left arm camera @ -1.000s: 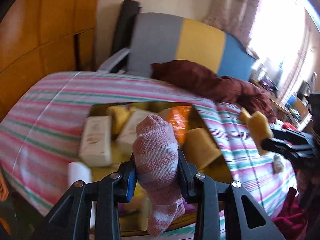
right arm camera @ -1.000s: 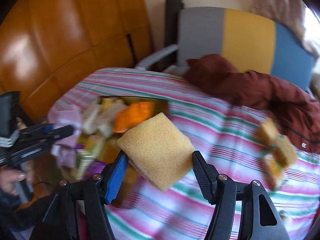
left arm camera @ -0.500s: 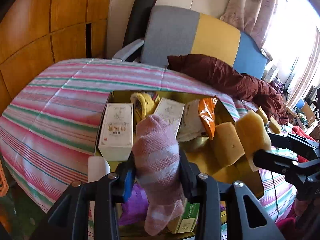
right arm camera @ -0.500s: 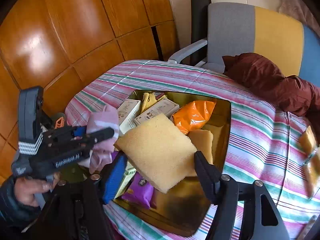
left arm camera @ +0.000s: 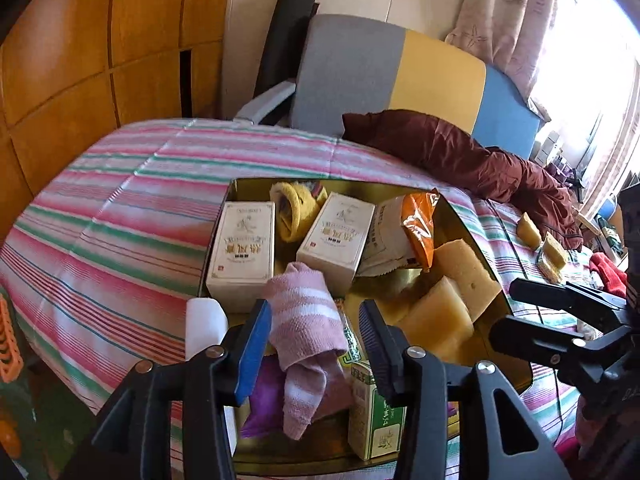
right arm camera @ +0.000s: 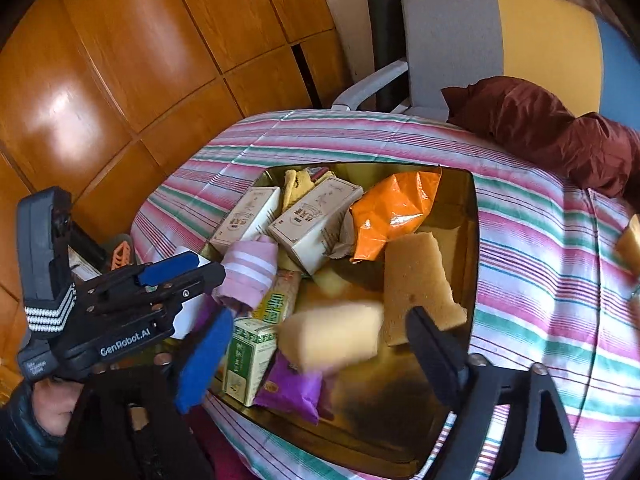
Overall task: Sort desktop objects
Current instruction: 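Carry the pink sock into the tray with left while right drops the sponge there, then withdraw both grippers from the tray toward the remaining items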
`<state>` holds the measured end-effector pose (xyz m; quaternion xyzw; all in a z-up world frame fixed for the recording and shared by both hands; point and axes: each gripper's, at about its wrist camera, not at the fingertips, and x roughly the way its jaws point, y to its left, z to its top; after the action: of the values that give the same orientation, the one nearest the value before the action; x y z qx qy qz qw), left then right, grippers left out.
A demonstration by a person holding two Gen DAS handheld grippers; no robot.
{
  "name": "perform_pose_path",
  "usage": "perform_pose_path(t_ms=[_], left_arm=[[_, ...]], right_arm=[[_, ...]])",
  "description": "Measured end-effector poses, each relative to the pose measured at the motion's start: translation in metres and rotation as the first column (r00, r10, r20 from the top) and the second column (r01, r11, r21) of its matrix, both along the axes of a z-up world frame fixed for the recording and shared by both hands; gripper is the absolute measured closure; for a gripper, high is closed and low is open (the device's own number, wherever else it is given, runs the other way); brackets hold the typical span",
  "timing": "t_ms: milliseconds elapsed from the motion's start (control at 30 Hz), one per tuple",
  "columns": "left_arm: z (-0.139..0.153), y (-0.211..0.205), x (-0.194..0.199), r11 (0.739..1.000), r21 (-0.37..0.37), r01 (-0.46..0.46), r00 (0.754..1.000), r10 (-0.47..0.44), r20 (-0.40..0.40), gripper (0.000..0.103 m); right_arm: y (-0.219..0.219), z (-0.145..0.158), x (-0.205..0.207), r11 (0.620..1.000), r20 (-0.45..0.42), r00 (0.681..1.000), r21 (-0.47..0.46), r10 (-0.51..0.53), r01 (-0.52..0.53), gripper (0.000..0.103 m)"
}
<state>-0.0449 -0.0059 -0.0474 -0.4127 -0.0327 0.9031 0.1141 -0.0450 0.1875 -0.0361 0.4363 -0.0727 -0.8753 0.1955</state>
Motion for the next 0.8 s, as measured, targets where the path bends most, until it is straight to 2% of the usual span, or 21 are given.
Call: perform_pose_path(t_ms=[400,800], left_arm=[[0.02,-0.001,0.013,0.999,-0.029,-0.029,0.998,0.027,-0.057,0.056],[0.038,0.004,0.025,0.999,-0.052,-0.015,0.992,0.008,-0.126,0.056]], right_arm=[[-0.01,-0.002,0.018,1.0,-0.011,1.0,0.024,0.018,-0.018,0.013],[0.011,0.017,0.035,0.999,-0.061,0.998,0.048,-0.023,0.026,0.013]])
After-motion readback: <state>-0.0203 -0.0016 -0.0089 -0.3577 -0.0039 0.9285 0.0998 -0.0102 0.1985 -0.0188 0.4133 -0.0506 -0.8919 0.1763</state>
